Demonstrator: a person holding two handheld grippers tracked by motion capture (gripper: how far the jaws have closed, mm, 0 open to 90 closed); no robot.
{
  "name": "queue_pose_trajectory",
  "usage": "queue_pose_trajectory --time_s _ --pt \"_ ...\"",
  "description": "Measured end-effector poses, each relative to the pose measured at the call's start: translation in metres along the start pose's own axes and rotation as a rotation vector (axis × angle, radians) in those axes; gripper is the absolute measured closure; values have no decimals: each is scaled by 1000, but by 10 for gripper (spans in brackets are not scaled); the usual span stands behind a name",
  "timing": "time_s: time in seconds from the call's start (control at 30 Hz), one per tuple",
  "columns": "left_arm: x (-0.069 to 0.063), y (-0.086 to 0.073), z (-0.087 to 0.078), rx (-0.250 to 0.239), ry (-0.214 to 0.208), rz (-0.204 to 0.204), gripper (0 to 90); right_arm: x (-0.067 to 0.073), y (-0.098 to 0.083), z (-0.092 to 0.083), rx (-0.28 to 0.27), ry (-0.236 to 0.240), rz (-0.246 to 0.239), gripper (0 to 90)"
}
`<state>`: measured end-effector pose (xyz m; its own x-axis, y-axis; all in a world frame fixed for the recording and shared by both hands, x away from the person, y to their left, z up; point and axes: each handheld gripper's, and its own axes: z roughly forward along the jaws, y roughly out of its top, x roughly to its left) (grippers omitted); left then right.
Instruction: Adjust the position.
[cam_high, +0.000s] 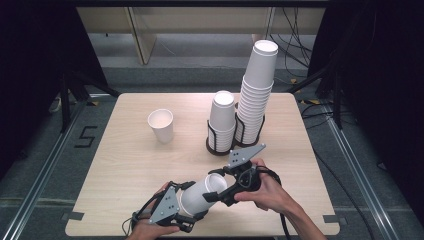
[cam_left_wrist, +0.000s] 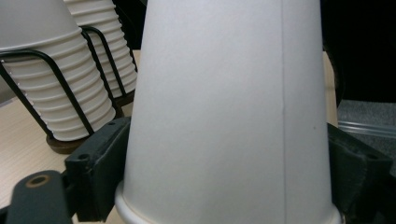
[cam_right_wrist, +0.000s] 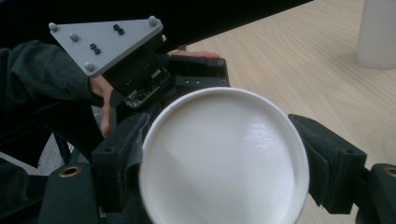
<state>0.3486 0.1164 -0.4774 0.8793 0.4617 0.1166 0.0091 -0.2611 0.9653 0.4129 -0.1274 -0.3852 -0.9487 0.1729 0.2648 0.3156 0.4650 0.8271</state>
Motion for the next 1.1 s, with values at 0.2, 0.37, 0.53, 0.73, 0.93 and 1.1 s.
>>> queue_pose_trajectory --time_s 0.2,0.37,0.53,0.73,0.93,1.1 --pt "1 -1 -1 -81 5 -54 84 -9 -4 -4 -72 39 72 253" --pt "-1 0 -1 -120 10 -88 75 -12 -5 -7 -114 65 121 255" --pt "0 3 -3 -130 11 -93 107 -15 -5 -9 -135 75 132 255" --pt "2 4 -4 -115 5 -80 151 -17 -7 -10 -132 87 158 251" --pt "2 5 -5 -82 -6 -51 178 -15 -7 -10 -100 78 131 238" --pt "1 6 -5 -46 -14 -32 191 -13 -5 -10 -69 48 67 203"
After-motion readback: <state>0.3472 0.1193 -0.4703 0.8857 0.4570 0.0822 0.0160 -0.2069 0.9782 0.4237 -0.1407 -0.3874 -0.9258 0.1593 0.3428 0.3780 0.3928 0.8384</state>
